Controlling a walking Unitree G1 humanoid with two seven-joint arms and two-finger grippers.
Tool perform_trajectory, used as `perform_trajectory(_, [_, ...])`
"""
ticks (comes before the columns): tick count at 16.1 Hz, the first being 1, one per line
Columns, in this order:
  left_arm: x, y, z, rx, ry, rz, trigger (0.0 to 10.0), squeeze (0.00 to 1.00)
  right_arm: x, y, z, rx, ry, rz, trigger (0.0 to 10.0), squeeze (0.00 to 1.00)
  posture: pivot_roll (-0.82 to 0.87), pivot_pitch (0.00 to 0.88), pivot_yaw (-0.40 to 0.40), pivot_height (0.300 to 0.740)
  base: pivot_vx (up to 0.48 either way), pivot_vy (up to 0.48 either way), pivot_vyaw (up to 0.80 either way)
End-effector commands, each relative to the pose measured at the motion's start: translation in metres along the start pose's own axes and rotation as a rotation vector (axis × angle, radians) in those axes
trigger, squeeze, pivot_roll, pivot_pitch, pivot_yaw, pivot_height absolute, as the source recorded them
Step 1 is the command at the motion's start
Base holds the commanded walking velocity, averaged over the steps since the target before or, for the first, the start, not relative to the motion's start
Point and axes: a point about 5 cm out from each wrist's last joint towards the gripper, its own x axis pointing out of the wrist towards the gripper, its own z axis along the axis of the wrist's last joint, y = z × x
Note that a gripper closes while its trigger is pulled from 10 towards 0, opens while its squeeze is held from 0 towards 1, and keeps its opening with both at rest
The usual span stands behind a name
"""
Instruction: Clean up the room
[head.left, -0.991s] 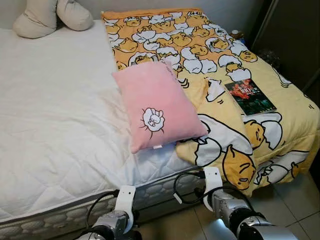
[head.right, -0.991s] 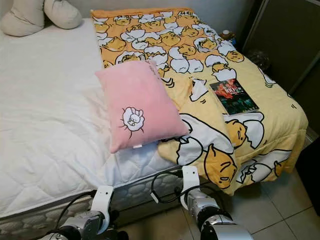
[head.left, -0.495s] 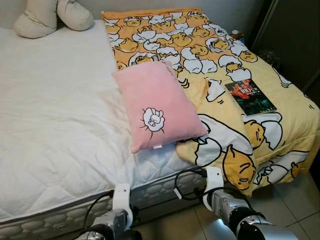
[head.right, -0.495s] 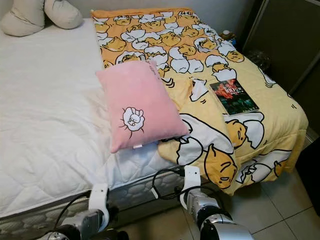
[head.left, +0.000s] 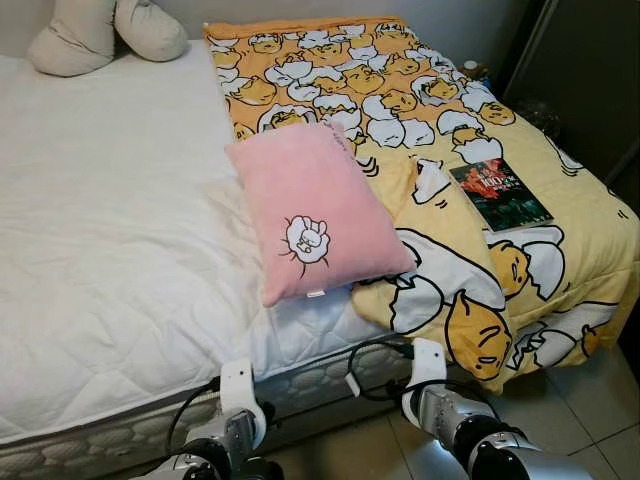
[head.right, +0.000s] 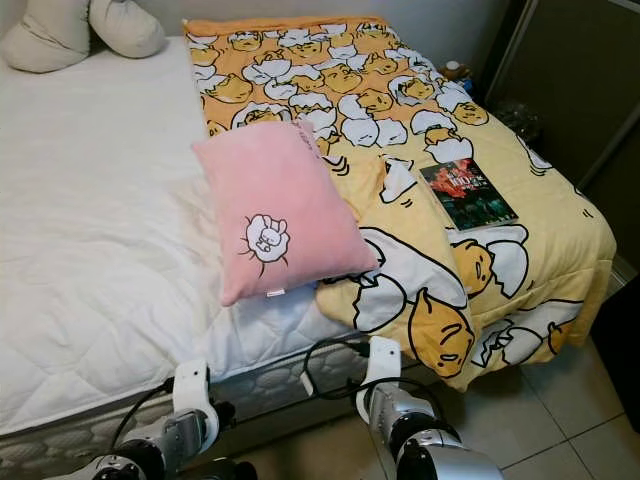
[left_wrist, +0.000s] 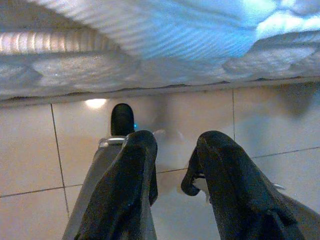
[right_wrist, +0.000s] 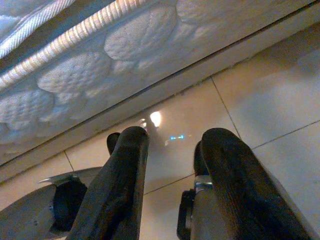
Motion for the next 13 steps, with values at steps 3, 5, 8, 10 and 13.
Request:
perform_trajectory(3, [0.000,-0.002,-0.002,0.041,0.011,-0.010,10.0,0.00,0.000,0.001,0.001,-0.037,-0.004,0.002,10.0,0.00,-0.07,0.000,-0.002,0.740,0.000,0.000,0.00])
perform_trajectory(5, [0.000,-0.004,-0.001,0.066,0.007,-0.020,10.0,0.00,0.000,0.001,-0.001,-0.049,-0.002,0.004,10.0,0.00,-0.06,0.000,-0.002,0.740,0.000,0.000,0.00])
perform_trajectory(8, [0.000,-0.010,0.002,0.092,-0.001,-0.036,10.0,0.00,0.000,0.001,-0.003,-0.067,0.003,0.006,10.0,0.00,-0.06,0.000,-0.005,0.740,0.000,0.000,0.00])
perform_trajectory(10, [0.000,-0.005,0.005,0.178,-0.018,0.017,10.0,0.00,0.000,0.001,-0.005,-0.087,0.008,0.002,10.0,0.00,-0.07,0.000,-0.004,0.740,0.000,0.000,0.00])
perform_trajectory(13, [0.000,0.001,0.004,0.140,-0.002,0.043,10.0,1.00,0.000,0.001,-0.005,-0.115,0.010,-0.002,10.0,1.00,-0.08,0.000,-0.001,0.740,0.000,0.000,0.00])
